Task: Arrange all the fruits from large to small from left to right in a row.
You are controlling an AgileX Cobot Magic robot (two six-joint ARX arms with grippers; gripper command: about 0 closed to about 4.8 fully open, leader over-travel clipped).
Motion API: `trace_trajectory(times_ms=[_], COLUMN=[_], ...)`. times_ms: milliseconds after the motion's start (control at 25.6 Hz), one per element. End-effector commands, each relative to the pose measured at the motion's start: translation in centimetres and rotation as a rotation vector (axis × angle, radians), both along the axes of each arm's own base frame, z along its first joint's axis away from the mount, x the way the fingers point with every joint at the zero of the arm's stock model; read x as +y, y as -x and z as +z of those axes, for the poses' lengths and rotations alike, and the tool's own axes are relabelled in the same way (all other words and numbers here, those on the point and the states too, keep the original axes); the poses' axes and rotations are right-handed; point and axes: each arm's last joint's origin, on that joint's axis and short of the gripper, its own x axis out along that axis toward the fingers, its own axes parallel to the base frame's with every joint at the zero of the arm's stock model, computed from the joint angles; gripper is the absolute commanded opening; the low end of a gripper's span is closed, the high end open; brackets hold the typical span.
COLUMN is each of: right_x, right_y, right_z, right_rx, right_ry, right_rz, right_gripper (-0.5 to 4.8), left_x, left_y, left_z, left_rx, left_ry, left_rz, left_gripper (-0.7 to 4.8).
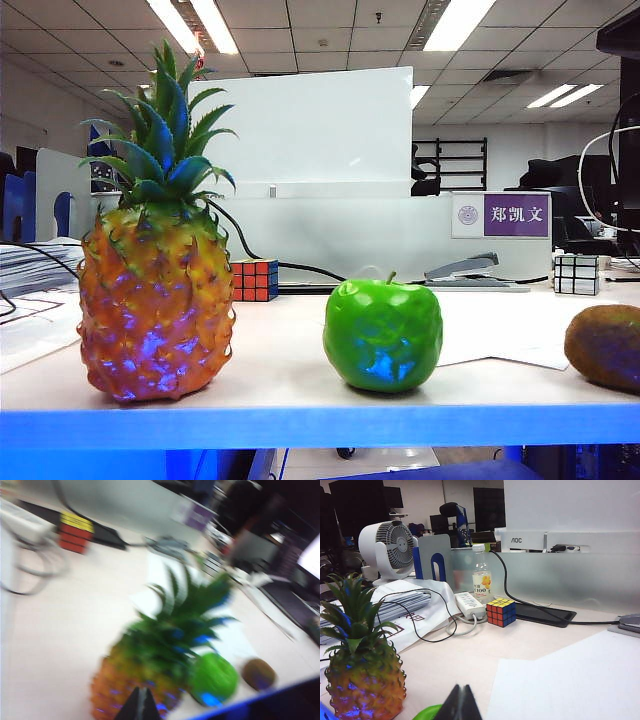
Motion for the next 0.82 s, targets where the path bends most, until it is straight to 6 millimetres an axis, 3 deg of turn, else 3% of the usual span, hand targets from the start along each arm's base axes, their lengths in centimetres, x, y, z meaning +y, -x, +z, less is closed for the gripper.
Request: trace_trajectory(times_ms=[39,312,624,819], right_x=[0.0,-0.4,-1.9,-2.2], right_y=[0.0,-0.2,-1.0,-1.1], right_z=[0.2,0.2,0.2,0.2], right_rx=[-0.012,-0.011,-0.013,-0.013], right_ry=[-0.012,-0.012,-0.011,-0.011], right_rz=[0.0,-0.043,-0.23,-0.272], right_gripper=[-0.01,-0.01,-0.01,0.0], left_x=[0.8,2.3,2.3,2.0], left_y=[-0.1,-0.2,-0.5,-1.0], left_z=[0.2,0.2,-0.6,-2.2], left_rx=[-0.022,-0.02,0.005,0.055], left_ry=[-0.007,-0.012,-0.01,-0.008], left_rz=[0.119,0.357,0.34,0.291], left_gripper=[-0.05,-0.05,-0.05,-0.05])
